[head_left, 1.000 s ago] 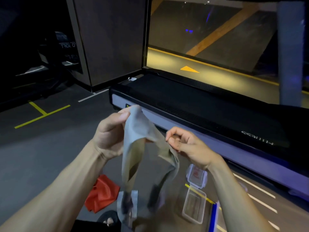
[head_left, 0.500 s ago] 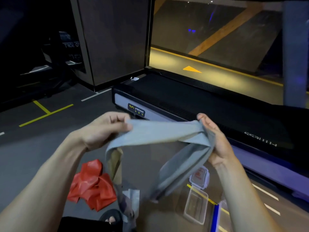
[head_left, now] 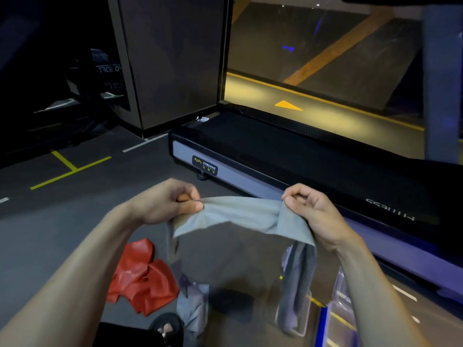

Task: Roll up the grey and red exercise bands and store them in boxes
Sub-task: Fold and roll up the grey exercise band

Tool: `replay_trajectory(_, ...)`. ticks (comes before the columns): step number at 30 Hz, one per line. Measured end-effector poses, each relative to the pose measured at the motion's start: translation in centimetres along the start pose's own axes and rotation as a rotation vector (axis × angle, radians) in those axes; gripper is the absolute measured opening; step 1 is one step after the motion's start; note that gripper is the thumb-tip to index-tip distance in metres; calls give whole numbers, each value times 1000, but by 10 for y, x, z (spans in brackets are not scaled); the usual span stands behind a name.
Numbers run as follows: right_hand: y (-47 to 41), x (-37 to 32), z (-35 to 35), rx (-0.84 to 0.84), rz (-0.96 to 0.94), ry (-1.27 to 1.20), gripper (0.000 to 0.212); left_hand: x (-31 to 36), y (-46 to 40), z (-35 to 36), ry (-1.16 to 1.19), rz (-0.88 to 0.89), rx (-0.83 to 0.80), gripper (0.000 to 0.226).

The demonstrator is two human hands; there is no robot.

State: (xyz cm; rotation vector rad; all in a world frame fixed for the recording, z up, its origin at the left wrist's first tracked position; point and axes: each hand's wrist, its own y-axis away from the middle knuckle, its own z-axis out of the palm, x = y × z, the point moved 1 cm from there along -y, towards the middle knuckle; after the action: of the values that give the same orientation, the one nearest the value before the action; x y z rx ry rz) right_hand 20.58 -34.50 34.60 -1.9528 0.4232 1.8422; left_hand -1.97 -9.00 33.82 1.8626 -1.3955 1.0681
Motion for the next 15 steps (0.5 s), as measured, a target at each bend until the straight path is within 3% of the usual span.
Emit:
replay_trajectory(3,1,2,-3,-2,-50,87,11,14,12,2,351,-17,-229,20)
replay_trajectory(8,1,4,1,-105,-76,170,27,45,16,12,948,257,-363,20)
replay_trajectory(10,0,3,6,-84,-57,9,34,54,11,23,1009,289,-412,16)
replay_trajectory(15,-5,-13,24,-137,-127,-341,29,54,4,35,928,172,-294,34)
